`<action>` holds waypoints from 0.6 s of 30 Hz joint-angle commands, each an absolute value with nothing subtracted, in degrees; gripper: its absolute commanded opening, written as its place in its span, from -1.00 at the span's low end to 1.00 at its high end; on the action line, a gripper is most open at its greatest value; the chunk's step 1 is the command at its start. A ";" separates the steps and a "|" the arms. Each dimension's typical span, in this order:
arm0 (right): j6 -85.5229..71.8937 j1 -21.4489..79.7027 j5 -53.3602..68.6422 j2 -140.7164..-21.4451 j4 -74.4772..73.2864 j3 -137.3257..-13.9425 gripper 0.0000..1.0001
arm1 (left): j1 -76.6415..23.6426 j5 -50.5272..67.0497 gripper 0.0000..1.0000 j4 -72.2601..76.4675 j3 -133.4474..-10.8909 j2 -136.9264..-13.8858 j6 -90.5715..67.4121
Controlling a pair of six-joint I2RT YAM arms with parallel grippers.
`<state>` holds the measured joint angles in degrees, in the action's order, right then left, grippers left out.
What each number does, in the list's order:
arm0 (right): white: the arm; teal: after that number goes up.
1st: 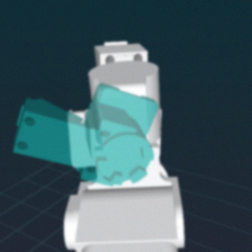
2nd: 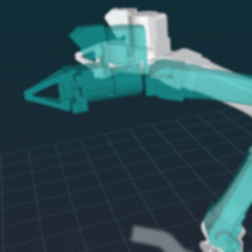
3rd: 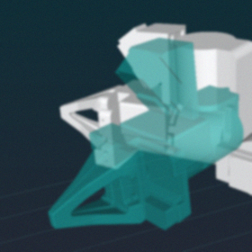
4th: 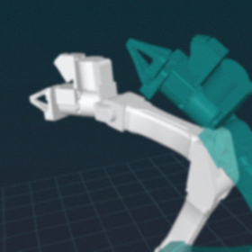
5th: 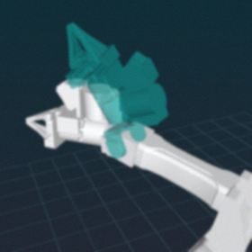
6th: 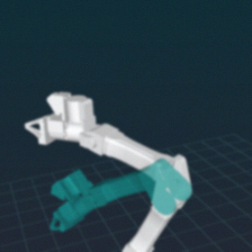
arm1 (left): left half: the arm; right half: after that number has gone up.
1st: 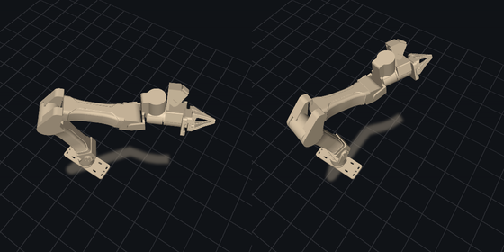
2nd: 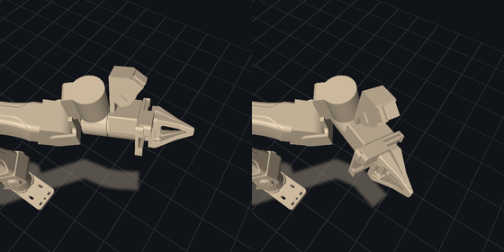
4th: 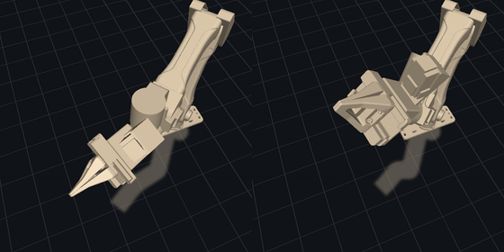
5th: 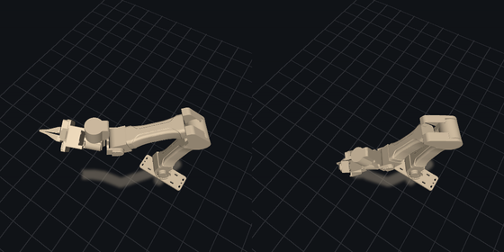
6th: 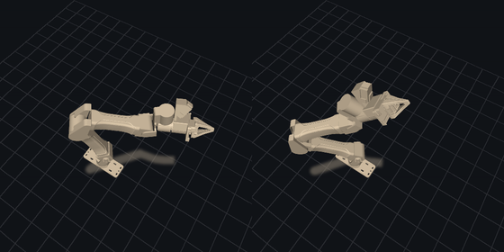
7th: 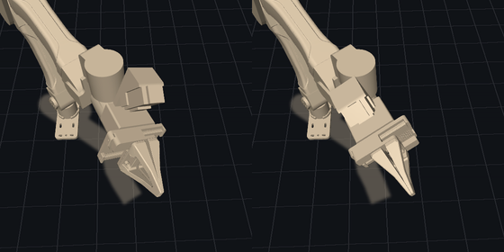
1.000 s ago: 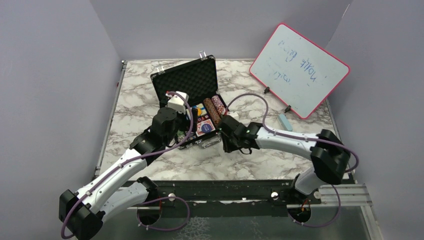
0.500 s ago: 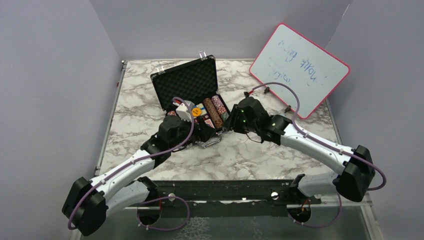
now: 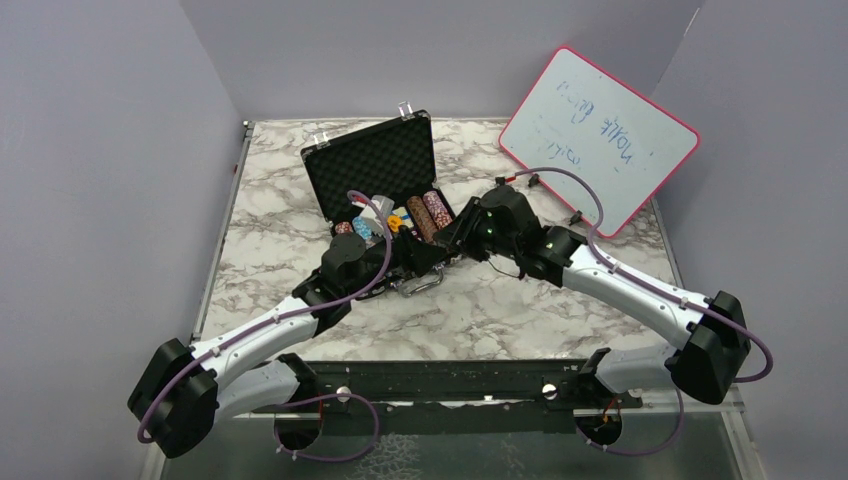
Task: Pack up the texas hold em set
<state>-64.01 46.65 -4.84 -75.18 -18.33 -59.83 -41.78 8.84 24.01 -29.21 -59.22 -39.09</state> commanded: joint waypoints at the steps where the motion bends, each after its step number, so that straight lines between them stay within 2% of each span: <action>1: -66.90 46.23 -2.44 -74.57 -15.74 -60.71 -0.32 | -43.09 4.48 -0.10 28.08 -29.28 -59.59 -41.48; 7: -67.32 46.23 -1.78 -74.40 -15.11 -59.46 -0.32 | -43.85 0.98 -0.43 28.38 -29.56 -60.16 -41.15; 10: -66.68 46.14 -1.22 -74.57 -14.75 -59.25 -0.29 | -43.82 -0.08 -0.71 28.39 -29.94 -60.48 -39.78; 11: -65.69 46.03 -0.66 -74.72 -14.06 -59.17 -0.18 | -43.85 -0.16 -0.91 28.32 -30.10 -60.59 -38.77; 12: -63.79 45.74 0.37 -74.97 -13.19 -59.32 -0.03 | -43.80 -0.11 -1.00 28.19 -30.28 -60.64 -37.59; 15: -57.49 43.70 4.29 -76.48 -14.08 -61.76 0.37 | -43.85 -0.03 -1.00 25.78 -30.80 -59.99 -31.72; 18: -55.03 40.29 6.69 -75.67 -15.11 -61.76 0.48 | -43.79 -2.39 -1.00 12.70 -35.74 -59.49 -21.68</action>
<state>-60.86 43.90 1.76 -75.81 -15.57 -60.10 -43.62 1.39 24.60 -29.63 -60.40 -34.87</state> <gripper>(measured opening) 0.722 0.048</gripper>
